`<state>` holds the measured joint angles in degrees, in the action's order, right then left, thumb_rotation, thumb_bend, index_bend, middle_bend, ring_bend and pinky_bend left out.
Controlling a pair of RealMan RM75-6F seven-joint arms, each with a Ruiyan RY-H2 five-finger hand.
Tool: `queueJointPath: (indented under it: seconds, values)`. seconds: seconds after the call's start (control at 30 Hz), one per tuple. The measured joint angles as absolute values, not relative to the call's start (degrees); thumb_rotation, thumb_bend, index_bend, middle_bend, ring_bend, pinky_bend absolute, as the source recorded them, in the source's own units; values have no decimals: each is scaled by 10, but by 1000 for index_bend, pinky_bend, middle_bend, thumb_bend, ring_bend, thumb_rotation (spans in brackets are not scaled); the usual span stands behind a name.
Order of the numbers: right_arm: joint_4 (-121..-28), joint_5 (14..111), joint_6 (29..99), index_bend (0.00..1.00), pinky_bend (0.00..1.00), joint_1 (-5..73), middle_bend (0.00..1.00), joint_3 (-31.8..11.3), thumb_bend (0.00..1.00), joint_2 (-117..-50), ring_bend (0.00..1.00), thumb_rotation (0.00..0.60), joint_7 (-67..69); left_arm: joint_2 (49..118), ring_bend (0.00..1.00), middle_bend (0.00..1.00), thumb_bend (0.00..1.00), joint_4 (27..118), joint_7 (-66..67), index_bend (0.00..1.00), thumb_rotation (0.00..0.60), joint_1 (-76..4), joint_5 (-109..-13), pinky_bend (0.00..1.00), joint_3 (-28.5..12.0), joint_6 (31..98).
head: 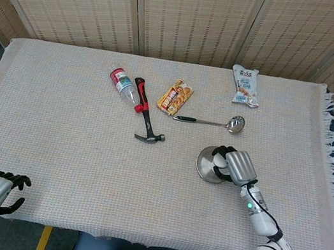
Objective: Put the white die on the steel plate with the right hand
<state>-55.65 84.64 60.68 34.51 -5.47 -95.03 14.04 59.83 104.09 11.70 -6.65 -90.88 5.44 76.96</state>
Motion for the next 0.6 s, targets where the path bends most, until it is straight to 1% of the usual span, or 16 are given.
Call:
queueJointPath:
  seconds: [0.2, 0.37, 0.6]
  values:
    - [-547, 850, 612, 505, 744, 342, 499, -50, 313, -953, 445, 600, 156, 598, 431, 476, 337, 1041, 116, 405, 600, -66, -907, 440, 54, 769]
    - [-528, 866, 634, 505, 742, 336, 499, -42, 313, -957, 445, 600, 192, 598, 435, 476, 337, 1041, 117, 405, 600, -66, -909, 440, 55, 769]
    - [-440, 894, 675, 505, 742, 330, 499, -29, 312, -991, 445, 600, 294, 599, 437, 476, 336, 1041, 121, 405, 600, -67, -907, 441, 55, 766]
